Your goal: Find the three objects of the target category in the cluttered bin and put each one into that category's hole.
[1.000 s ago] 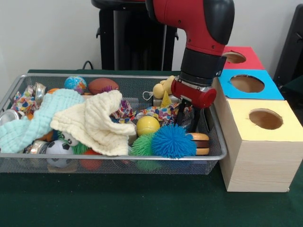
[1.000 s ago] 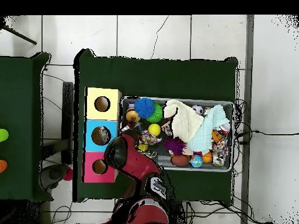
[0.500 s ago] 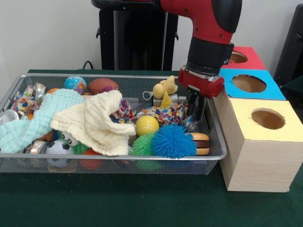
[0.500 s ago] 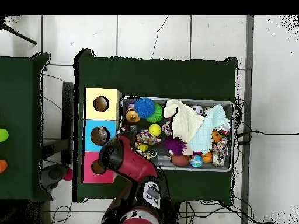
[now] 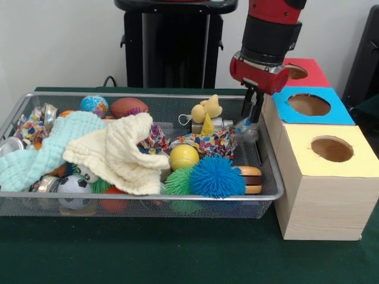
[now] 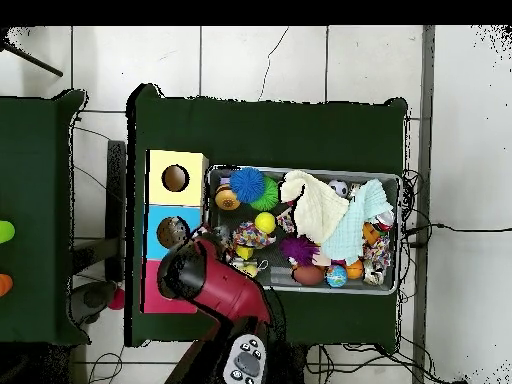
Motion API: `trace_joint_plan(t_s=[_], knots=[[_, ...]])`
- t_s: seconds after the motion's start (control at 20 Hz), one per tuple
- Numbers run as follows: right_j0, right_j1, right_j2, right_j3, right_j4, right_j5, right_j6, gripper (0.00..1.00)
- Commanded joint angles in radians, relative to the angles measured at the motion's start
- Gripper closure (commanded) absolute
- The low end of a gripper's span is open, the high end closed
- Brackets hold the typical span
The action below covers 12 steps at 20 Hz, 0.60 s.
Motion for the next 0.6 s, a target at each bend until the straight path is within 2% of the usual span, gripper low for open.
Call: trace_joint_plan(t_s=[0.05, 0.3, 0.6], knots=[[0.009, -0.026, -0.027, -0.065, -0.009, 0.117, 0.164, 1.00], [0.037, -0.040, -0.079, -0.085, -0.026, 0.183, 0.159, 1.00], [0.046, -0.076, -0.097, -0.079, -0.025, 0.200, 0.164, 1.00]])
